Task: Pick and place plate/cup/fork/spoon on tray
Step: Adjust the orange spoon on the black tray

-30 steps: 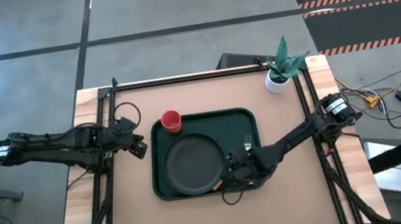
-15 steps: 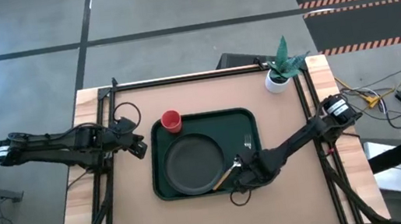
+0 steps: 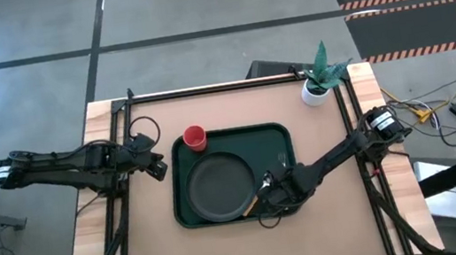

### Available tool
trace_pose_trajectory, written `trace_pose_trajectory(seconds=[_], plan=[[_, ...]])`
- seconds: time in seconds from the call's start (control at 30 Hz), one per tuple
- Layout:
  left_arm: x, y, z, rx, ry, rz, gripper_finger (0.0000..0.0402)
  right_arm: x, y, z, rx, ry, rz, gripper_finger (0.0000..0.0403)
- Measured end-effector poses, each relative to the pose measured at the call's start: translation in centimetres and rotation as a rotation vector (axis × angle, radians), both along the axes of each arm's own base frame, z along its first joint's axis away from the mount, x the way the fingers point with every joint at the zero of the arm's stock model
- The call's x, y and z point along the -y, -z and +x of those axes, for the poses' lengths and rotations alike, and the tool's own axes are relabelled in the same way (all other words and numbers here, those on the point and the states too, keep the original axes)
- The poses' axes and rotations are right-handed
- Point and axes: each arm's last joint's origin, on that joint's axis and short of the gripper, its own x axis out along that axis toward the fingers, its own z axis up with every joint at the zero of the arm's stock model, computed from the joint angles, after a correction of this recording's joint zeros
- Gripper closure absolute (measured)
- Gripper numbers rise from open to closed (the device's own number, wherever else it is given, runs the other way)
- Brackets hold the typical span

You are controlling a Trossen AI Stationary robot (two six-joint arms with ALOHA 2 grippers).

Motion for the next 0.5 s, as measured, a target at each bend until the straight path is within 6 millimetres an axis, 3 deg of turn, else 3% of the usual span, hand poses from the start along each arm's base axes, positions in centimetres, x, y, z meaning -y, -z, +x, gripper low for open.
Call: trace_pose_trajectory(seconds=[0.27, 0.5], plan=[[0.0, 0.0, 0.0, 0.000, 0.000, 0.000, 0.0402, 0.4, 0.1, 0.0, 0.006, 0.012, -0.045, 0.0394], [0.0, 0.0, 0.0, 0.000, 0.000, 0.000, 0.0402, 1.9, 0.1, 0.4, -0.014, -0.001, -0.083, 0.0394]])
